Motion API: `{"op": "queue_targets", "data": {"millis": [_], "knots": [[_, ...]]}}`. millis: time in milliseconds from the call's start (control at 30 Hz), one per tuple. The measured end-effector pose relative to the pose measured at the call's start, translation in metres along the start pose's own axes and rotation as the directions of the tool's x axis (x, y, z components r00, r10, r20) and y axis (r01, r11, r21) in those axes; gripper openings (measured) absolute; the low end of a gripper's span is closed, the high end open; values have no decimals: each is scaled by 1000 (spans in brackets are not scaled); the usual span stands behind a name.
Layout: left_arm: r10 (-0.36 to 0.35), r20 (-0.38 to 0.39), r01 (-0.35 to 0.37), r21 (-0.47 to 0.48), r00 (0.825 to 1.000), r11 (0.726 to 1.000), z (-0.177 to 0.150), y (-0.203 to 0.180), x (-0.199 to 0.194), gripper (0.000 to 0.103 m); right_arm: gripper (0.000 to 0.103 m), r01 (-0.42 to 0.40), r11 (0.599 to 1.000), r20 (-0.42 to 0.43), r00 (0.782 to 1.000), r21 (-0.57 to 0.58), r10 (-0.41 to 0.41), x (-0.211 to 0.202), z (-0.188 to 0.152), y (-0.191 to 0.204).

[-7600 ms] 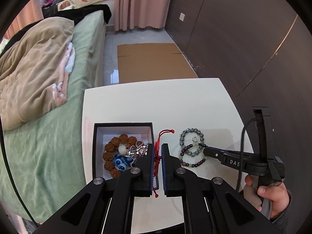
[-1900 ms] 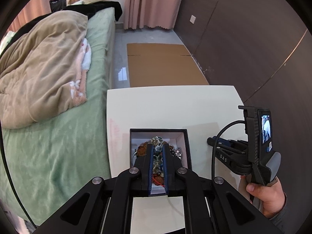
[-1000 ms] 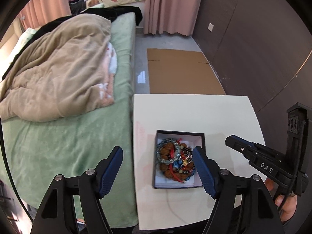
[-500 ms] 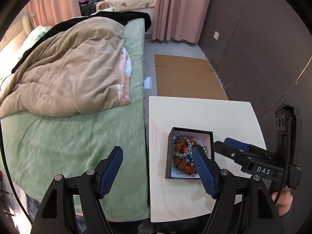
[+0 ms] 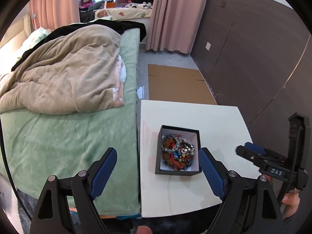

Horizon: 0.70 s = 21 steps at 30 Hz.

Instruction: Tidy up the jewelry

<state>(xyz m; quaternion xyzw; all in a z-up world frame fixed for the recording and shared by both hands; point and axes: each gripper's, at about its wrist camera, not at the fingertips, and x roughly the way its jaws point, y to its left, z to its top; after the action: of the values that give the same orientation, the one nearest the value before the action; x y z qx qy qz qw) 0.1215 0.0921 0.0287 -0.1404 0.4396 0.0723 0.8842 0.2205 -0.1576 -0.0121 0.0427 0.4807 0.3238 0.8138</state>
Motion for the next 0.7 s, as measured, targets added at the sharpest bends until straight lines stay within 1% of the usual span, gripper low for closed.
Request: {"op": "queue_targets", "data": {"millis": [100,133,167,200,267,433,700], "knots": [[-18,11,18,10,1000,1000,-11,-6,-4,89,75,64,998,0,998,1,-64,-21,-10,-3],[-28,18,28,14,999,1000,-16,-9,-7,96,76,76,997,2,997,0,-76,-27,-13,-4],[-32,25,32,17,999,999,-19,-10,-10,102,83,86,996,11,996,-3,-86,-34,-17,-4],[-37,39,36,21,999,999,-24,-13,-14,103,96,94,996,19,995,-5,-94,-39,-19,-4],[-37,58,36,22,998,999,-32,-15,-20,103,103,125,992,49,991,-12,-124,-55,-29,-4],[-30,99,27,26,995,999,-50,-20,-37,103,103,163,987,80,983,7,-163,-81,-48,-5],[-12,169,6,37,986,999,-77,-25,-68,103,103,193,981,151,970,9,-192,-115,-74,2]]}}
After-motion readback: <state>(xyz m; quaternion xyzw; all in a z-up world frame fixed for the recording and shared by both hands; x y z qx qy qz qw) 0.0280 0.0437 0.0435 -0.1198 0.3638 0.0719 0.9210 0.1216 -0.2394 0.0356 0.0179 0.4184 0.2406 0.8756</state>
